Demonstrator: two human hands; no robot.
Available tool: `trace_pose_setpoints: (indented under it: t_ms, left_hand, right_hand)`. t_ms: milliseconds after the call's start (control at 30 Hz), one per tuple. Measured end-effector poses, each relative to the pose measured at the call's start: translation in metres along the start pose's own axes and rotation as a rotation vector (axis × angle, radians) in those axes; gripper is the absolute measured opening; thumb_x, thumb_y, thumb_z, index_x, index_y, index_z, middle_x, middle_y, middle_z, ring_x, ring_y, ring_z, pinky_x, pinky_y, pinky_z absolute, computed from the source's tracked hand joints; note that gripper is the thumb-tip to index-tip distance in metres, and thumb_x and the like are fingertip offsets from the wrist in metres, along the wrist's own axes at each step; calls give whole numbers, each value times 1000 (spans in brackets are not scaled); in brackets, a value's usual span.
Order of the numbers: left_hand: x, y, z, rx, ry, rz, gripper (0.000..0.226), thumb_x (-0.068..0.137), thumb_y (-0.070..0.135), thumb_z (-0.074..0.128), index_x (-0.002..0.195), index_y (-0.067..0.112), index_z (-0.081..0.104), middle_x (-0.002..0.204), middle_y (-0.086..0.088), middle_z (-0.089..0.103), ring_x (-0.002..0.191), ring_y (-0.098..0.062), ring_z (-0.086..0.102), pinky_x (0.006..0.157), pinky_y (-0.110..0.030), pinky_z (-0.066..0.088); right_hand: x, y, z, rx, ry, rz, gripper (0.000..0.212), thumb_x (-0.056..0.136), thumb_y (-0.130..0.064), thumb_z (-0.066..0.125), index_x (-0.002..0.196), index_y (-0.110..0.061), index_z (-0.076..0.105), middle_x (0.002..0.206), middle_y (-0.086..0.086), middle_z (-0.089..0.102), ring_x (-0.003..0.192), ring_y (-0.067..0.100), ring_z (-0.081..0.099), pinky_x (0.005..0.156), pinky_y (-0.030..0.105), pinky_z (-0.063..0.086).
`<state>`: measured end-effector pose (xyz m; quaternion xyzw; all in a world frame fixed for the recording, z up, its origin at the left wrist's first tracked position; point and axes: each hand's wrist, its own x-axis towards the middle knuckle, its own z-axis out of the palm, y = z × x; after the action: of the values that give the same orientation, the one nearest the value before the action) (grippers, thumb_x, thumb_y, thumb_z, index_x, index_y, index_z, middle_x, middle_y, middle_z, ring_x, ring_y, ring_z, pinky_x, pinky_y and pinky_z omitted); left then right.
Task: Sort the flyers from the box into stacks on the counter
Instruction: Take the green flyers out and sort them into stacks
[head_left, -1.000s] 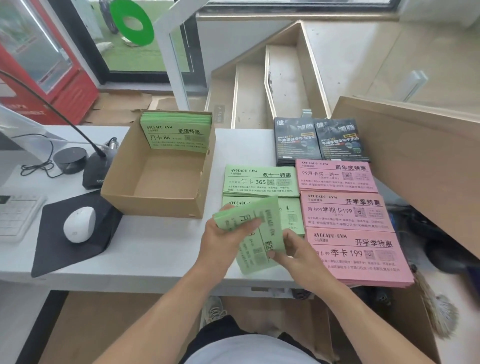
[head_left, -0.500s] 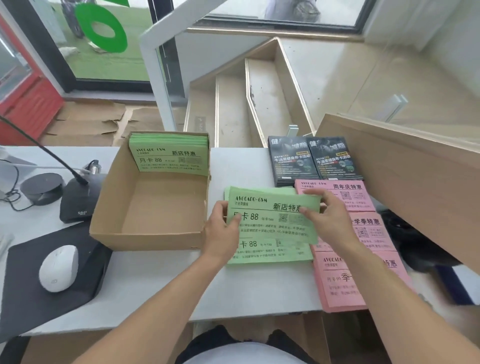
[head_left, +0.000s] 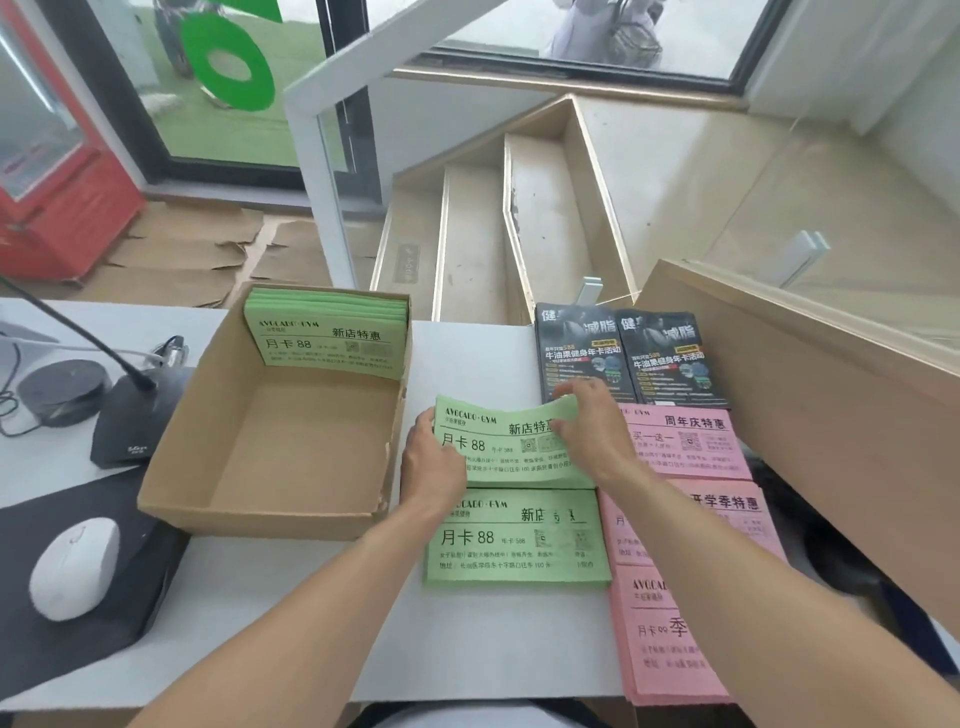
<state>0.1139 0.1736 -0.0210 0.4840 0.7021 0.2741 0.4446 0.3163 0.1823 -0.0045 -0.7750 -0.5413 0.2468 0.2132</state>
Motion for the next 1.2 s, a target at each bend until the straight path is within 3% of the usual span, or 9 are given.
trace_pose_setpoints:
  t_ms: [167, 267, 400, 533, 667, 867, 967, 1067, 1200]
  left_hand:
    - [0, 1, 1, 128, -7, 5, 62, 98, 7, 50, 156, 19, 31, 155, -1, 34, 124, -16, 45, 92, -25, 38]
    - [-1, -1, 3, 126, -36, -16, 70, 99, 12, 54, 160, 21, 22, 163, 1, 26, 146, -19, 32, 109, -32, 33]
    - [2, -1, 5, 42, -51, -77, 71, 98, 20, 59, 159, 27, 24, 154, 7, 43, 127, -17, 50, 85, -29, 49]
    - [7, 1, 7, 42, -54, -100, 66, 99, 27, 59, 157, 27, 28, 151, 3, 47, 123, -20, 54, 91, -34, 47]
    - [8, 3, 10, 107, -89, -73, 59, 99, 29, 57, 154, 29, 33, 155, 3, 43, 129, -23, 53, 105, -42, 47]
    - [7, 1, 17, 196, -135, -25, 53, 99, 28, 55, 150, 29, 38, 164, 5, 26, 133, -21, 49, 89, -31, 47]
    - [3, -1, 14, 198, -159, -22, 57, 100, 29, 58, 152, 29, 36, 169, 4, 10, 151, -20, 25, 108, -29, 36]
    - [-4, -1, 11, 228, -120, 45, 57, 100, 31, 58, 152, 27, 35, 170, 4, 0, 156, -16, 3, 125, -43, 19]
    - [-22, 9, 5, 116, -133, 193, 52, 101, 36, 57, 150, 29, 40, 168, 12, 9, 154, -9, 9, 124, -39, 21]
  right_hand:
    - [-8, 14, 5, -374, 96, -171, 41, 92, -27, 70, 131, -28, 58, 132, -7, 51, 119, 14, 46, 107, 31, 35]
    - [-24, 12, 12, -371, 44, -290, 38, 96, -37, 63, 133, -30, 57, 138, -8, 50, 129, 14, 40, 113, 32, 26]
    - [-48, 13, 30, -345, -94, -264, 43, 99, -49, 53, 138, -32, 51, 148, -7, 42, 138, 15, 34, 120, 35, 19]
    - [-52, 21, 35, -288, -103, -261, 45, 100, -52, 49, 141, -32, 48, 155, -7, 37, 145, 14, 27, 122, 33, 14]
    - [-50, 26, 31, -273, -107, -246, 47, 98, -53, 52, 140, -33, 48, 154, -8, 39, 145, 14, 28, 122, 35, 15]
    - [-52, 29, 33, -258, -89, -237, 48, 98, -54, 52, 141, -33, 49, 154, -8, 38, 145, 14, 27, 123, 35, 15]
    - [-54, 29, 35, -308, -23, -250, 49, 99, -55, 48, 141, -30, 50, 150, -5, 42, 142, 15, 31, 119, 36, 23]
    - [-54, 28, 36, -352, -32, -254, 43, 100, -53, 46, 136, -29, 54, 142, -7, 47, 133, 15, 38, 113, 37, 32]
    - [-55, 22, 37, -285, 115, -258, 38, 100, -44, 54, 131, -25, 61, 136, -4, 55, 128, 18, 43, 108, 39, 39]
